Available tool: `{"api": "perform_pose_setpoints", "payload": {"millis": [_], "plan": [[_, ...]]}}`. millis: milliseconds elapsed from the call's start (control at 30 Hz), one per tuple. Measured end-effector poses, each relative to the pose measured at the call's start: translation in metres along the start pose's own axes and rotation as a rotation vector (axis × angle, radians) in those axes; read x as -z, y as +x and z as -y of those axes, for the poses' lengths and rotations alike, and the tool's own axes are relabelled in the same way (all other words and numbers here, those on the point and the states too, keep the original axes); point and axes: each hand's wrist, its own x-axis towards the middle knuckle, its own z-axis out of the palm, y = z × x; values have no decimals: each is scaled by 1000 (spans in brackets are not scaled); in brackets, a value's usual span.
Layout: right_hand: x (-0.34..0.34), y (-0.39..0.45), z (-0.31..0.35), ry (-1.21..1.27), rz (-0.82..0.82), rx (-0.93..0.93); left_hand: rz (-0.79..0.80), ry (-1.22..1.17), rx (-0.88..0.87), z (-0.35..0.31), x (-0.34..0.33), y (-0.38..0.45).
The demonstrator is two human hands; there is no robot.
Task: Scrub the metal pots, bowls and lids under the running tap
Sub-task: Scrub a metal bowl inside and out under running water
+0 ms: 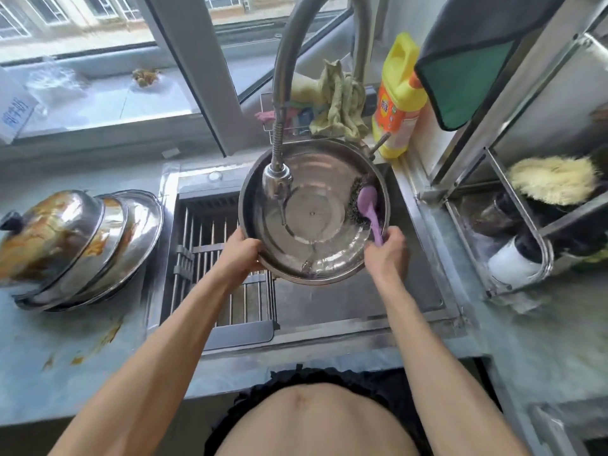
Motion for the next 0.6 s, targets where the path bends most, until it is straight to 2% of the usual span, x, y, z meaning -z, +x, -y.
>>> {"api": "perform_pose_setpoints", "payload": {"millis": [200,267,433,533,600], "plan": [[66,2,29,-256,-114,346,121,-217,186,10,-37,1],[79,1,39,-389,-111,393,145,-271,252,13,-46,-4],[84,5,39,-553,-7,259,137,-240,230,8,-43,-17],[71,7,28,-514,165,109,55,-213,201,-10,-26,-18],[58,8,17,-404,295,1,27,-94,164,-24,-11,-19]]}}
